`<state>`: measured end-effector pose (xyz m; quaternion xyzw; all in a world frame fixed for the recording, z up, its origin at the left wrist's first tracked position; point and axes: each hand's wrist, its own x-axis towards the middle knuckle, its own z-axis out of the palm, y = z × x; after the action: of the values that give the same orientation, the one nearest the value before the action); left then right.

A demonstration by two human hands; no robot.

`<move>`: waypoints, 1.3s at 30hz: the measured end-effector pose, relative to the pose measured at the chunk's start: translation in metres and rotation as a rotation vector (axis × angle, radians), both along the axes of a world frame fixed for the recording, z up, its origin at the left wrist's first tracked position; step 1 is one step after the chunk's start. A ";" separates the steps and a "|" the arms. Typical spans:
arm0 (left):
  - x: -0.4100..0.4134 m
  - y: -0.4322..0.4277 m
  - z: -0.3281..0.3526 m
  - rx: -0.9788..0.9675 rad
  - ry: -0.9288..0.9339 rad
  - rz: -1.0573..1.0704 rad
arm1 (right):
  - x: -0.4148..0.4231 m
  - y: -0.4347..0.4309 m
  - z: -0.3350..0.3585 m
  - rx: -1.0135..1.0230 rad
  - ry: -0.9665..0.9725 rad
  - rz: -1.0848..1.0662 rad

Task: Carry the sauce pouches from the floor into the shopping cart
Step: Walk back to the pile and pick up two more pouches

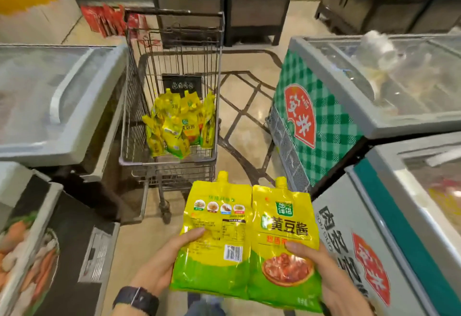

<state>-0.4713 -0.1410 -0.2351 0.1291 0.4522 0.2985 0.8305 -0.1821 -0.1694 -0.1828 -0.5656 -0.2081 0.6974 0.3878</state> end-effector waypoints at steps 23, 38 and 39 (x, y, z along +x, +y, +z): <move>-0.025 0.311 -0.053 0.046 0.491 1.108 | -0.101 0.555 -0.061 0.382 -0.258 0.715; -0.132 0.413 -0.224 -0.257 0.895 1.182 | -0.259 0.624 -0.265 0.331 -0.653 1.195; -0.134 0.413 -0.237 -0.307 0.882 1.168 | -0.260 0.624 -0.276 0.323 -0.690 1.234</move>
<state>-0.6057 0.2719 -0.4720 -0.1418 0.7750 0.5448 0.2872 -0.4422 0.4551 -0.4586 -0.4687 -0.7002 0.5316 -0.0857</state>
